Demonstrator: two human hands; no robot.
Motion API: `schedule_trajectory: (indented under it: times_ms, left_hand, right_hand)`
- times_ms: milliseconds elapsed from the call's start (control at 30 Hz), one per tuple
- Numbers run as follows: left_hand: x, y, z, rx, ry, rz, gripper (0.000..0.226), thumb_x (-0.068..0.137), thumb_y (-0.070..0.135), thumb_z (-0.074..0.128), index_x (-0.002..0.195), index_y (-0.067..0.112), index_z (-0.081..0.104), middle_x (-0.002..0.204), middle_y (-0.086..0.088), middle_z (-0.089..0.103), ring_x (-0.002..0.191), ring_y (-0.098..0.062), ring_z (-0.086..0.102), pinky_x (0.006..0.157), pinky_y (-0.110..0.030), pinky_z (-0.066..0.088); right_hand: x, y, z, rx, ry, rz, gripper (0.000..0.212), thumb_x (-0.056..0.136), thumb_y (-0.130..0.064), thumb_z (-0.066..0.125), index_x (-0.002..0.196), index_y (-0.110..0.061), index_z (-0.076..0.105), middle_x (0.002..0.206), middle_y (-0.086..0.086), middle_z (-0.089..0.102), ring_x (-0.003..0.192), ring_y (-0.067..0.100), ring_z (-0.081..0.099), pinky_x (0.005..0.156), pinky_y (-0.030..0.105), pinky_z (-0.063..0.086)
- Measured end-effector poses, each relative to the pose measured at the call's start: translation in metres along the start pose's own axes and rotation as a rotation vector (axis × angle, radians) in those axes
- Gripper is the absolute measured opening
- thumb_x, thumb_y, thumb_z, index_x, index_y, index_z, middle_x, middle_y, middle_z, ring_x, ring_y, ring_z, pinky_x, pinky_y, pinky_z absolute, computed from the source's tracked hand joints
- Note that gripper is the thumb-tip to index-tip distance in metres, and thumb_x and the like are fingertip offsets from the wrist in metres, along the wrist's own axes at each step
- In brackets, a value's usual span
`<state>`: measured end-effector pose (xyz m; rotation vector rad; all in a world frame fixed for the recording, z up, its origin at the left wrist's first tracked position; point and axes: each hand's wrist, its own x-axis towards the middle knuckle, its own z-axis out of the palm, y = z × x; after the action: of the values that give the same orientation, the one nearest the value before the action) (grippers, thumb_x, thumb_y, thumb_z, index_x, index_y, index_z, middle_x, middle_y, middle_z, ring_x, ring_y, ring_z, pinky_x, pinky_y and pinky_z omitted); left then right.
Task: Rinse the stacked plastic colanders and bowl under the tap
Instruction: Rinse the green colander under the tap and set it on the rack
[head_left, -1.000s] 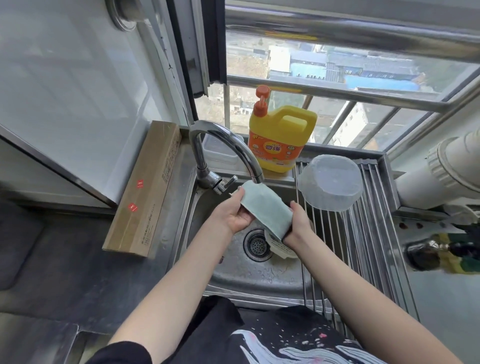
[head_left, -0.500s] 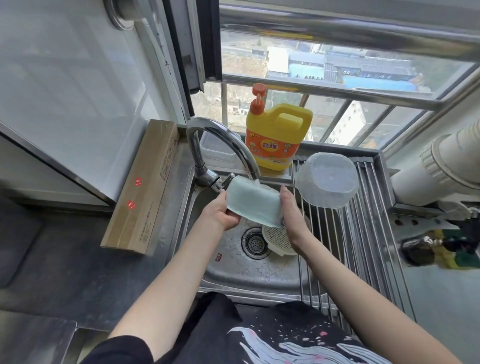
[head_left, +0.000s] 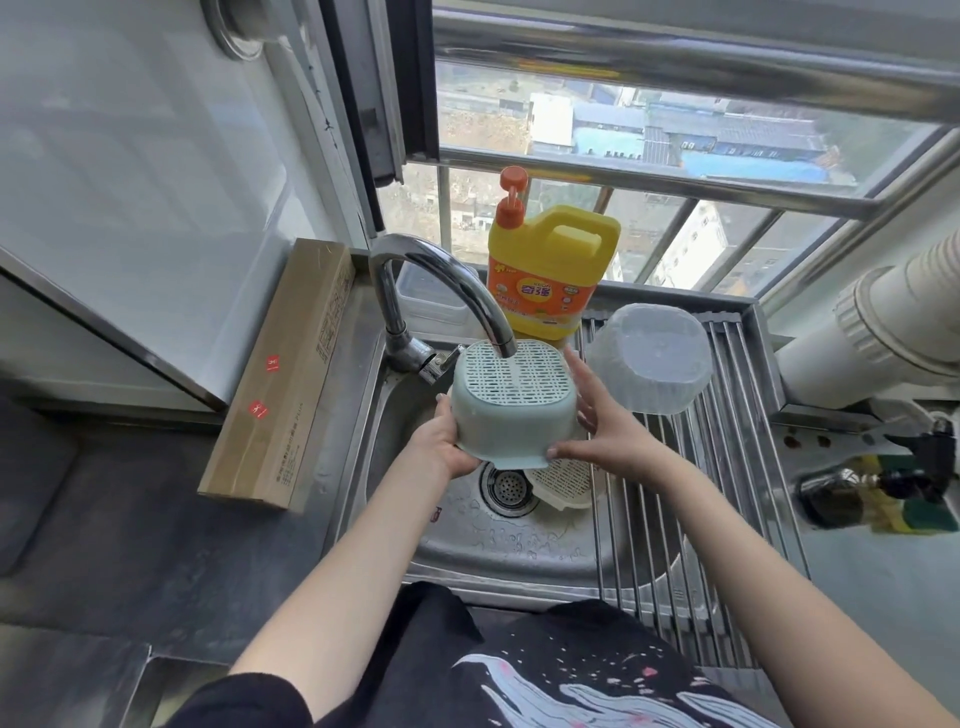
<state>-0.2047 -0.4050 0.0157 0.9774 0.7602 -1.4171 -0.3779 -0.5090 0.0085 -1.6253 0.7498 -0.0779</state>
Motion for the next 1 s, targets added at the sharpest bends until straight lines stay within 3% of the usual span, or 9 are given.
schedule_trajectory:
  times_ms: [67,167,267,367,433,567,700,867,1000]
  left_hand:
    - [-0.001,0.002,-0.001,0.014,0.006,0.016,0.042,0.095,0.047,0.044,0.11,0.012,0.061,0.096,-0.015,0.066,0.125,-0.027,0.052,0.091,-0.046,0.042]
    - [-0.004,-0.001,0.005,0.03,0.019,0.017,0.04,0.096,0.047,0.043,0.103,0.012,0.06,0.119,-0.009,0.063,0.126,-0.027,0.05,0.098,-0.046,0.04]
    - [-0.003,-0.007,0.006,0.097,-0.028,0.048,0.048,0.096,0.052,0.036,0.092,0.009,0.06,0.111,-0.009,0.064,0.114,-0.029,0.053,0.095,-0.047,0.04]
    - [0.004,-0.005,-0.01,0.211,-0.083,0.175,0.052,0.099,0.05,0.029,0.093,0.008,0.061,0.098,-0.017,0.066,0.107,-0.031,0.055,0.094,-0.048,0.042]
    - [0.013,0.003,-0.025,0.405,-0.067,0.318,0.054,0.099,0.047,0.03,0.107,0.005,0.063,0.098,-0.016,0.067,0.103,-0.028,0.06,0.093,-0.045,0.048]
    - [0.016,0.007,-0.038,0.913,0.018,0.662,0.048,0.098,0.044,0.039,0.07,0.01,0.059,0.062,0.002,0.059,0.059,-0.01,0.052,0.052,-0.025,0.038]
    - [0.006,-0.004,-0.039,1.038,-0.074,0.863,0.048,0.099,0.038,0.039,0.065,0.009,0.055,0.055,0.007,0.053,0.05,-0.004,0.043,0.048,-0.022,0.029]
    - [-0.003,-0.009,-0.046,1.029,-0.058,0.992,0.048,0.094,0.046,0.039,0.063,0.011,0.045,0.056,-0.001,0.041,0.055,-0.015,0.034,0.05,-0.029,0.021]
    - [-0.007,-0.003,-0.049,1.034,-0.031,1.051,0.07,0.088,0.063,0.04,0.064,-0.002,0.045,0.059,-0.008,0.044,0.056,-0.017,0.038,0.051,-0.03,0.025]
  right_hand:
    - [-0.003,-0.002,-0.013,0.065,-0.057,0.035,0.117,0.066,-0.02,0.084,0.149,-0.045,0.004,0.158,-0.013,0.014,0.144,0.011,0.021,0.116,0.047,0.026]
    - [-0.004,-0.003,0.001,-0.035,-0.049,0.08,0.13,0.065,-0.03,0.085,0.148,-0.041,-0.013,0.15,-0.019,0.012,0.138,0.006,0.027,0.113,0.03,0.029]
    - [-0.003,0.007,0.026,-0.065,0.064,0.108,0.135,0.067,-0.019,0.085,0.146,-0.038,-0.022,0.148,-0.01,0.02,0.134,0.012,0.031,0.11,0.032,0.035]
    - [-0.012,0.017,0.005,0.01,-0.112,0.199,0.117,0.077,-0.002,0.074,0.148,-0.043,-0.009,0.158,-0.007,0.016,0.144,0.014,0.022,0.115,0.04,0.028]
    - [-0.019,0.019,-0.01,0.105,-0.186,0.292,0.102,0.082,-0.011,0.071,0.149,-0.043,0.001,0.158,-0.007,0.015,0.146,0.014,0.016,0.117,0.043,0.021]
    - [-0.008,0.004,0.005,0.204,0.107,0.287,0.074,0.09,-0.05,0.051,0.151,-0.034,0.013,0.158,-0.005,0.017,0.144,0.014,0.02,0.115,0.043,0.017]
    - [0.02,-0.033,0.043,0.113,0.202,0.178,0.047,0.102,-0.039,0.033,0.14,-0.013,0.041,0.14,0.001,0.046,0.119,0.012,0.044,0.107,0.036,0.032]
    - [0.054,-0.048,0.064,-0.174,0.326,0.161,0.053,0.1,-0.041,0.025,0.122,-0.009,0.06,0.126,0.008,0.06,0.115,0.025,0.053,0.09,0.032,0.037]
    - [0.046,-0.05,0.07,-0.504,0.407,0.066,0.059,0.089,-0.062,0.022,0.107,-0.018,0.057,0.11,0.008,0.065,0.105,0.03,0.057,0.097,0.052,0.041]
